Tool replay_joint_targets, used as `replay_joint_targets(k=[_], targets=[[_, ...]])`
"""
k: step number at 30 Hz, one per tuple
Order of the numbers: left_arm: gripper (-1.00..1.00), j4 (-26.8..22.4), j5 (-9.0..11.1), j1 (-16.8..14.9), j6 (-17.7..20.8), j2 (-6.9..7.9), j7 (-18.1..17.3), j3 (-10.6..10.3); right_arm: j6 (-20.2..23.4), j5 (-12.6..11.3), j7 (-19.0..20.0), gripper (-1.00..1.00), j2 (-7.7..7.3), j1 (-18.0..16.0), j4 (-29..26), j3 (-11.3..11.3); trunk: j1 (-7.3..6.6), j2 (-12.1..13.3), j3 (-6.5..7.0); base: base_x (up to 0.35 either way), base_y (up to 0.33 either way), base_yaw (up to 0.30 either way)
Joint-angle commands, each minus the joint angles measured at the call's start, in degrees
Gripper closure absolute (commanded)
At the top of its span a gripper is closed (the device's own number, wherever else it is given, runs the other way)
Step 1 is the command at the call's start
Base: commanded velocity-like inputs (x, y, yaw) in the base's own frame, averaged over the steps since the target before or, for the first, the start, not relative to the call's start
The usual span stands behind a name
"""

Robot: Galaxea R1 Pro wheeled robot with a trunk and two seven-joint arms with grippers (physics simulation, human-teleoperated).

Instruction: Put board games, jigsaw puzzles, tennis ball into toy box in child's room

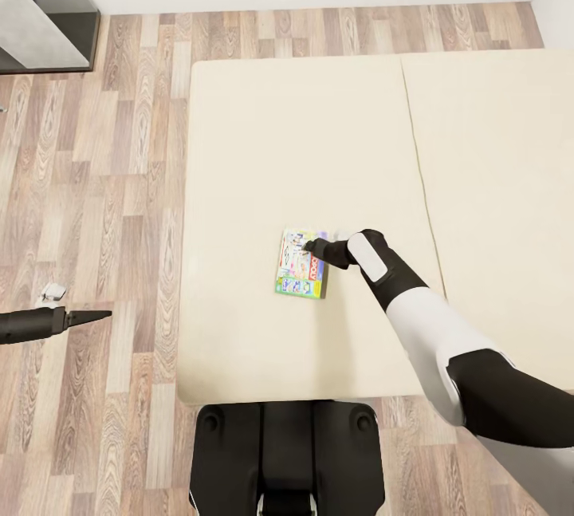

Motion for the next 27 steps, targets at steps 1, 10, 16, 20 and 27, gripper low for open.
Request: replay_joint_targets(k=[1,10,16,20,27], targets=[[-1.0,-0.04,-0.57,-0.04,0.6,-0.04,-0.46,0.25,0.08,-0.62,-0.54,-1.0,0.16,-0.02,-0.07,0.23,0.03,-0.09,-0.06,0.0,0.0,0.0],[-1.0,-0.04,-0.51,-0.04,0.6,-0.04,-0.46,0.25,0.17,-0.71,-0.54,-1.0,1.14,-0.02,-0.07,0.23,0.03,-0.09,-0.06,0.0,0.0,0.0],[-1.0,-0.04,-0.54,-0.04,0.6,-0.04,-0.46,0.25,0.18,-0.81,-0.53,-1.0,1.24,-0.02,-0.07,0.23,0.03,-0.09,-0.06,0.0,0.0,0.0],[-1.0,-0.04,-0.52,-0.04,0.6,-0.04,-0.46,0.25,0.18,-0.8,-0.52,-1.0,1.31,-0.02,-0.07,0.23,0.03,-0.09,-0.06,0.0,0.0,0.0],[-1.0,-0.04,-0.52,-0.04,0.6,-0.04,-0.46,0.25,0.11,-0.69,-0.53,-1.0,1.7,-0.02,-0.15,0.23,0.03,-0.09,-0.06,0.0,0.0,0.0]])
